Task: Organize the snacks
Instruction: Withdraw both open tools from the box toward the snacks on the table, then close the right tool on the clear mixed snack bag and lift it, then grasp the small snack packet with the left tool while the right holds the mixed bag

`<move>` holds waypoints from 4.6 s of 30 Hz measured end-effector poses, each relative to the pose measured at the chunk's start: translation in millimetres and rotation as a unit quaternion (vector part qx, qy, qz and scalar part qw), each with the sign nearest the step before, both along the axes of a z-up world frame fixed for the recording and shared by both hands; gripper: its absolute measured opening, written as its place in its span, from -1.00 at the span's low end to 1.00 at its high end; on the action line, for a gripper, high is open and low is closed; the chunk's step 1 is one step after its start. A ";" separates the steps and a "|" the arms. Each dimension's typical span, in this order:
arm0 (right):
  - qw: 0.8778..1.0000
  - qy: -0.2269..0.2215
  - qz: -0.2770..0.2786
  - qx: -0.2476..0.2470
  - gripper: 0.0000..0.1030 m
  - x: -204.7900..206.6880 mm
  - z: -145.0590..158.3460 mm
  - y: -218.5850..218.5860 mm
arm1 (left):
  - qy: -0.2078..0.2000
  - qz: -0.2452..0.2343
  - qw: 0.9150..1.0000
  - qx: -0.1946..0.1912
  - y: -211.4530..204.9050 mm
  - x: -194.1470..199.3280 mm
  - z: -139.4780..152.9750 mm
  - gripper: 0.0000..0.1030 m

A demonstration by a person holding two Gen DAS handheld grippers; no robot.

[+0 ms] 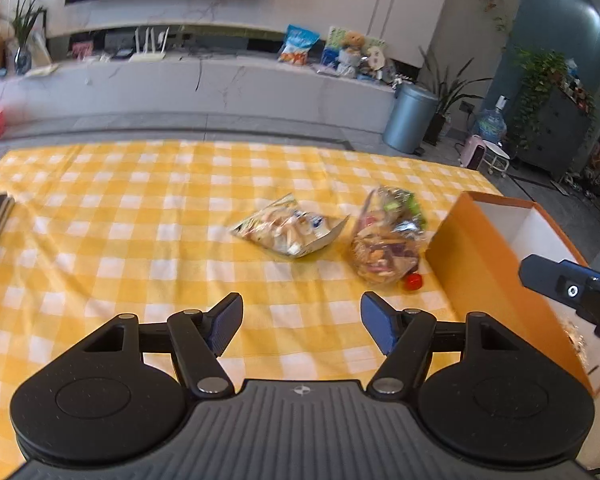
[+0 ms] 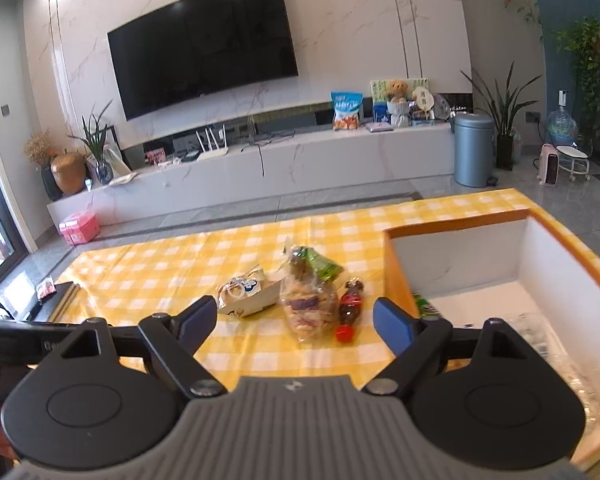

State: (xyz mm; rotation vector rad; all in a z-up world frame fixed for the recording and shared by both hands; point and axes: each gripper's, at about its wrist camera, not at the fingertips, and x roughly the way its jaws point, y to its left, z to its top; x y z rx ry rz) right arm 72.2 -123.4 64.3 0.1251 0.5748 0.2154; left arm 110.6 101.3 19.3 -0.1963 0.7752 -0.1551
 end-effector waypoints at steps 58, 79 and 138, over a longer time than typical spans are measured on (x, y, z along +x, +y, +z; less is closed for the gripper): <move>0.984 0.146 0.083 -0.066 0.11 12.8 -76.2 18.7 | 0.084 0.071 0.993 -0.037 33.7 25.7 -42.1 0.53; 0.987 0.128 0.081 -0.058 0.46 13.2 -110.5 31.9 | 0.085 0.063 0.993 -0.044 30.8 23.2 -41.3 0.52; 0.998 0.062 0.024 -0.020 0.21 18.5 -141.3 2.8 | 0.154 -0.092 0.983 0.025 -163.1 156.5 -73.5 -0.07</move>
